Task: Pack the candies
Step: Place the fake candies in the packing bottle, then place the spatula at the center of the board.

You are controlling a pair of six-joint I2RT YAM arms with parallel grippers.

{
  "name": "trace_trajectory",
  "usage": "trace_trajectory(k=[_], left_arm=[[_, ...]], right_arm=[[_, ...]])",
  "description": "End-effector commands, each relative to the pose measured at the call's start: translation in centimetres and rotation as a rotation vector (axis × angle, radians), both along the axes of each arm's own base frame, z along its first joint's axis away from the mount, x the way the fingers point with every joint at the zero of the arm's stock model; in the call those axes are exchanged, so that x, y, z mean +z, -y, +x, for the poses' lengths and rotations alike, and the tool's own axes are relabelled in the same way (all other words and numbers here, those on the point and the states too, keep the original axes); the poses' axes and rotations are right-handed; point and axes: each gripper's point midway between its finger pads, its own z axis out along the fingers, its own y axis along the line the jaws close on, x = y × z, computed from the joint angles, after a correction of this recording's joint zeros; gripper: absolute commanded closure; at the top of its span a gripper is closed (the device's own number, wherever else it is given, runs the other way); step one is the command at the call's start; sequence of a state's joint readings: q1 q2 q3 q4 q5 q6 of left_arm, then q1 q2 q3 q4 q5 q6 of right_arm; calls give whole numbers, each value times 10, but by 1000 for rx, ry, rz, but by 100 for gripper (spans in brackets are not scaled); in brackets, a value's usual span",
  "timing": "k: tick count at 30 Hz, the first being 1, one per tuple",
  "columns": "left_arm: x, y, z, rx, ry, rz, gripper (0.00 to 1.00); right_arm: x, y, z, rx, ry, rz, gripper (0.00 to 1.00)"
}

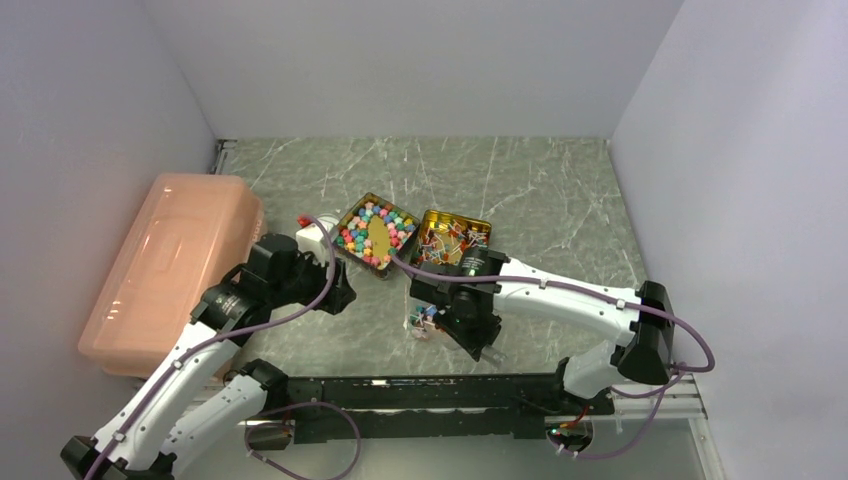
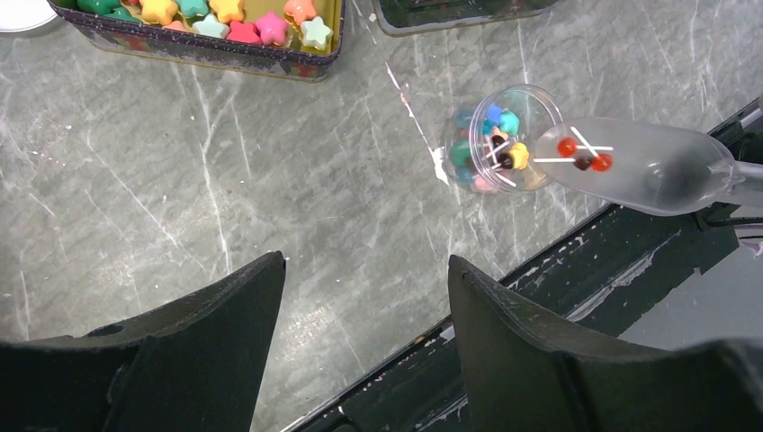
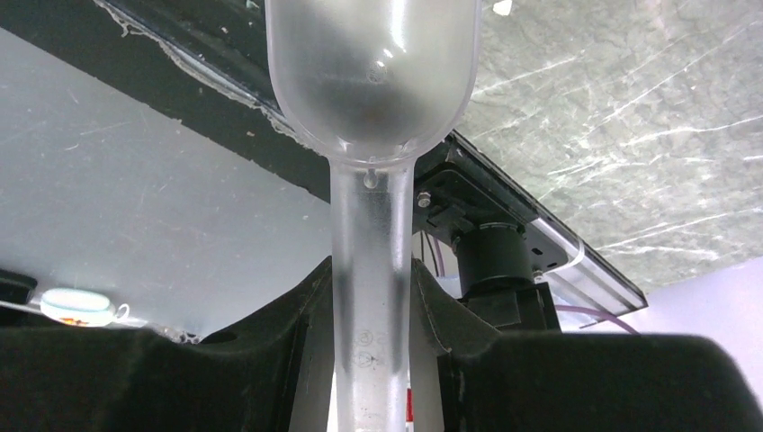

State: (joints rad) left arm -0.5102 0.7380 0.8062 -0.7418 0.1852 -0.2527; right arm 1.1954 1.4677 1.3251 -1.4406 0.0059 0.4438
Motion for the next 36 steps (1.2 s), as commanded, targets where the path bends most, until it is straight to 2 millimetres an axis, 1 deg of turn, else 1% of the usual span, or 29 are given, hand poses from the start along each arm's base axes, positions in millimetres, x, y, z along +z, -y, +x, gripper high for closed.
trace_trajectory(k=[1, 8, 12, 15, 19, 22, 27, 34, 36], left_arm=[[7, 0, 3, 11, 33, -18, 27], [8, 1, 2, 8, 35, -20, 27], [8, 1, 2, 8, 35, -20, 27], [7, 1, 2, 8, 33, -18, 27], [7, 1, 3, 10, 30, -17, 27], [7, 1, 3, 11, 28, -17, 27], [6, 1, 3, 11, 25, -14, 27], [4, 1, 4, 12, 18, -7, 27], [4, 1, 4, 12, 16, -6, 27]], right_arm=[[14, 1, -6, 30, -68, 16, 100], [17, 0, -7, 16, -117, 45, 100], [23, -5, -7, 16, -135, 82, 100], [27, -4, -3, 0, -128, 101, 100], [33, -2, 8, -29, -86, 126, 100], [40, 2, 18, -57, -37, 146, 100], [47, 15, 38, -146, 55, 167, 100], [54, 37, 85, -330, 297, 202, 100], [54, 45, 96, -376, 350, 200, 100]])
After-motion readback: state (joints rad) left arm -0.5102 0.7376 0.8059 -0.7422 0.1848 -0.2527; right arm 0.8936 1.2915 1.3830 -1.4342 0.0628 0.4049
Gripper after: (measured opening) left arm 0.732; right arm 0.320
